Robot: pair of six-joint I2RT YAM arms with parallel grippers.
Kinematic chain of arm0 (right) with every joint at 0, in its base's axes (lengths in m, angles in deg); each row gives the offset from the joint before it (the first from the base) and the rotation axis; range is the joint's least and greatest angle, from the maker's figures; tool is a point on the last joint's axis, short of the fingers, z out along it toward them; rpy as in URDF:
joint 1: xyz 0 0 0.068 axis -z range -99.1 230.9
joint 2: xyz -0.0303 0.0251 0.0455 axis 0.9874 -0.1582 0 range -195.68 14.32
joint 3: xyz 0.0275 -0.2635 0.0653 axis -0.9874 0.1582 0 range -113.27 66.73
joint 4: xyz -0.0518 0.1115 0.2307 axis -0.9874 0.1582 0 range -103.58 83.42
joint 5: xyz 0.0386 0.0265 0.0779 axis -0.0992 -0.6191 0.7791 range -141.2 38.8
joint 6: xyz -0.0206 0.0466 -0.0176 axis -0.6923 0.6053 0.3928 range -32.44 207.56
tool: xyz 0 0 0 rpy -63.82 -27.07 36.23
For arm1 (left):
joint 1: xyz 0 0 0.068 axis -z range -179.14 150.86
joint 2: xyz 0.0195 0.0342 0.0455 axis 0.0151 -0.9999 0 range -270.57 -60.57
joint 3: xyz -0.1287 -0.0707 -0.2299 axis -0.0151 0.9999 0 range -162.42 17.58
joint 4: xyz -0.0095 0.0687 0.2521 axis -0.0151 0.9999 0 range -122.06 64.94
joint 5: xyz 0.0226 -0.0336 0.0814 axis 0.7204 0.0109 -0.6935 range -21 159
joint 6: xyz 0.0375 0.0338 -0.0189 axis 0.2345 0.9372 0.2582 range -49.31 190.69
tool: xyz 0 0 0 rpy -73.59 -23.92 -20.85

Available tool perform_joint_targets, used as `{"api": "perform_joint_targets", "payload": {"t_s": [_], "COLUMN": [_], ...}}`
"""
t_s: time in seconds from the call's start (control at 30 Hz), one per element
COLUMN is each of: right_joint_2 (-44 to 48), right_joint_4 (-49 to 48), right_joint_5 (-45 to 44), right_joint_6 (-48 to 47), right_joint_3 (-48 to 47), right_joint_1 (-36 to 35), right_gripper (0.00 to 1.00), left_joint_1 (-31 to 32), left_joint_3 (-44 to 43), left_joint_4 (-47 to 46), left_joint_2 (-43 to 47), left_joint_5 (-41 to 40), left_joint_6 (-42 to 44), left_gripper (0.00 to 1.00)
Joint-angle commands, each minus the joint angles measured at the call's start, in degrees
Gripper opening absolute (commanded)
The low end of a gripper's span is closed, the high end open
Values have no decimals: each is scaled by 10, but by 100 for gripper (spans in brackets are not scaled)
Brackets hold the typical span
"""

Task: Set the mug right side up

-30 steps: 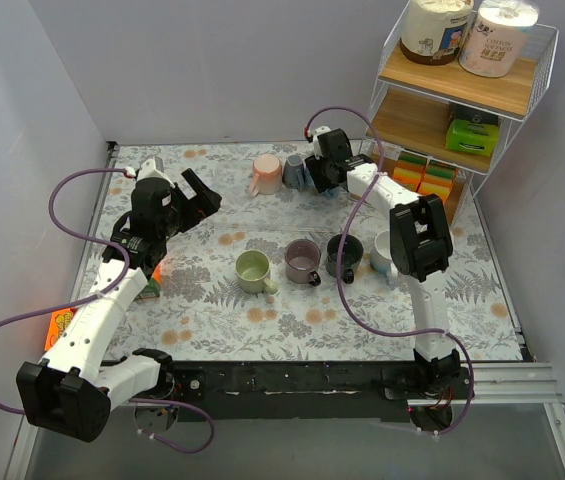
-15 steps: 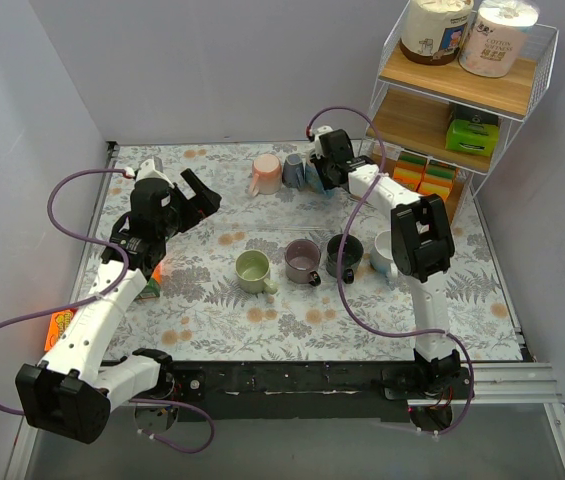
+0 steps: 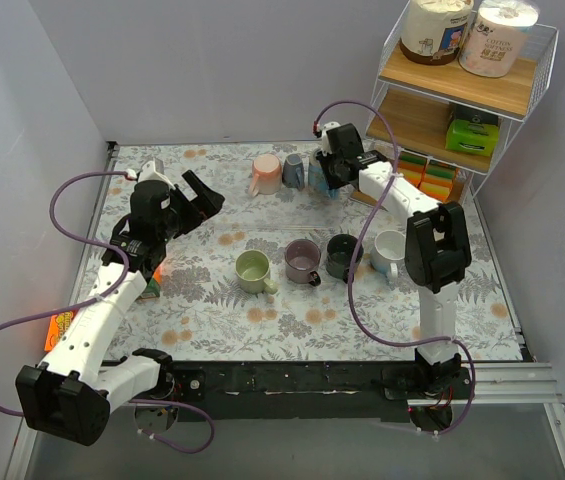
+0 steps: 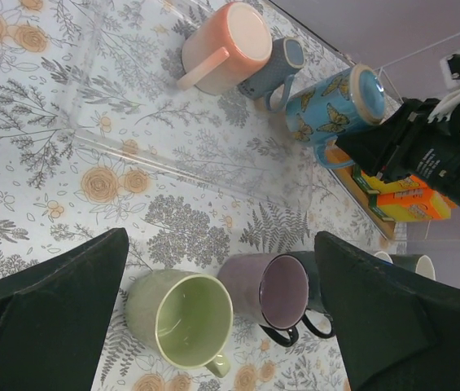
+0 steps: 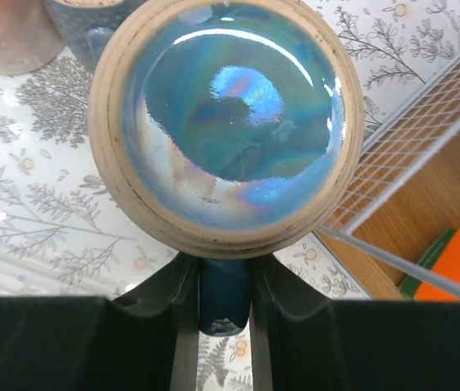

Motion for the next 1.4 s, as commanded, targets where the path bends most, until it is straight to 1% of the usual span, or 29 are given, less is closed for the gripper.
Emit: {"api": "perform_joint_targets", "payload": {"t_s": [0.0, 0.1, 0.3, 0.4, 0.43, 0.5, 0.53, 0.57, 0.6, 0.63, 0.67, 0.7, 0.73, 0.8, 0.83, 0.93, 1.07, 1.2, 1.23, 1.37], "right_joint_2": [94, 114, 175, 206, 215, 235, 242, 255, 260, 266, 276, 280, 284, 295, 300, 308, 320, 326, 328, 330], "right_joint_4": [-33, -19, -44, -57, -71, -87, -102, -112, -123, -142, -152, -161, -182, -203, -221, -264, -300, -338, -342, -362], "right_joint_5": [15, 52, 176, 206, 230, 267, 277, 286, 304, 309, 315, 328, 334, 347, 352, 364, 370, 389, 391, 409], "right_joint_6": [34, 64, 132, 165, 177, 214, 228, 242, 270, 283, 297, 326, 340, 386, 403, 462, 533, 569, 575, 601], "right_joint_3": [-20, -21, -3, 6, 11, 19, 23, 29, 34, 45, 50, 54, 65, 76, 80, 97, 120, 132, 134, 141], "right_joint_1": [3, 2, -1, -2, -2, -3, -3, -6, -7, -8, -9, -9, -10, -14, -15, -22, -28, -28, -27, -29], "right_gripper": [1, 1, 1, 1, 1, 1, 1, 1, 1, 1, 1, 1, 1, 1, 1, 1, 1, 1, 1, 1], "left_joint_1": [1, 1, 1, 1, 1, 2, 3, 7, 10, 13, 22, 27, 33, 52, 60, 84, 101, 102, 103, 102], "left_joint_3": [12, 16, 27, 35, 38, 52, 57, 65, 69, 72, 80, 84, 88, 99, 103, 96, 76, 81, 81, 79], "left_joint_4": [-20, -38, -90, -140, -178, -222, -274, -298, -320, -366, -392, -417, -466, -519, -563, -630, -644, -659, -662, -659], "left_joint_2": [9, 5, -19, -35, -42, -50, -52, -59, -63, -67, -72, -76, -80, -94, -99, -130, -159, -162, -159, -158], "left_joint_5": [33, 61, 140, 191, 210, 263, 278, 308, 318, 328, 345, 348, 350, 353, 346, 330, 292, 251, 244, 215], "left_joint_6": [-7, -10, -22, -36, -41, -55, -61, -67, -77, -83, -91, -109, -121, -141, -161, -180, -180, -189, -187, -184], "left_gripper": [98, 98, 98, 98, 98, 98, 98, 98, 98, 98, 98, 98, 98, 98, 98, 98, 98, 92, 89, 86]}}
